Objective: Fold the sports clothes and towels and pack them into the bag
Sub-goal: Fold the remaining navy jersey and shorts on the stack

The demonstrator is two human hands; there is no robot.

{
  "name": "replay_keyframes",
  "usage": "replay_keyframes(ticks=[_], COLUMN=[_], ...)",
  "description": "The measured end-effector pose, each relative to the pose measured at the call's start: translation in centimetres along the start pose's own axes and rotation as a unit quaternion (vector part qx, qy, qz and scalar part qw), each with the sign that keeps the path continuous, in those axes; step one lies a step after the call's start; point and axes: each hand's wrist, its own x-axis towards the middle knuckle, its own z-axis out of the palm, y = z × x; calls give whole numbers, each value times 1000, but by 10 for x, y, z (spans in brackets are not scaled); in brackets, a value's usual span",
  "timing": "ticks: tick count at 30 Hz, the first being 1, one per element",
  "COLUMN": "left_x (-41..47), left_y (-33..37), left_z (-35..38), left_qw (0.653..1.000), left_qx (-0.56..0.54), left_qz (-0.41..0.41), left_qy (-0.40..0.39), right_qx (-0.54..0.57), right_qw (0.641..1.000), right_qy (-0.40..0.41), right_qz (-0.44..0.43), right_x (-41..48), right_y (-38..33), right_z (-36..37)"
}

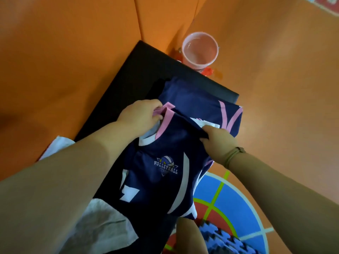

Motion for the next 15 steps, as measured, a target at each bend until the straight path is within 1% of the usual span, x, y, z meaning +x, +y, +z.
replay_keyframes(ticks=[2,5,7,9,11,13,15], left_x=[1,-16,-39,-64,-89,-112,-135], left_y=[-6,-16,-23,-32,-41,-51,-59], left_z=[6,17,29,46,64,83,101], left_qw=[999,993,990,987,988,987,981], left_qx=[-22,-17,-23,-28,-40,-66,-77], left_qz=[-5,-15,-30,-44,-69,-124,-174], left_qy=[45,114,136,151,135,85,32], right_qx=[22,59,69,90,106,116,126], right_qw=[997,976,963,957,958,962,970], right_qy=[72,210,261,276,267,246,202], right_qz=[9,-16,-21,-9,12,35,55], right_x=[-1,-16,-33,-52,-72,-92,-111], right_y=[2,4,6,7,8,8,8], right_z=[5,16,29,45,63,82,100])
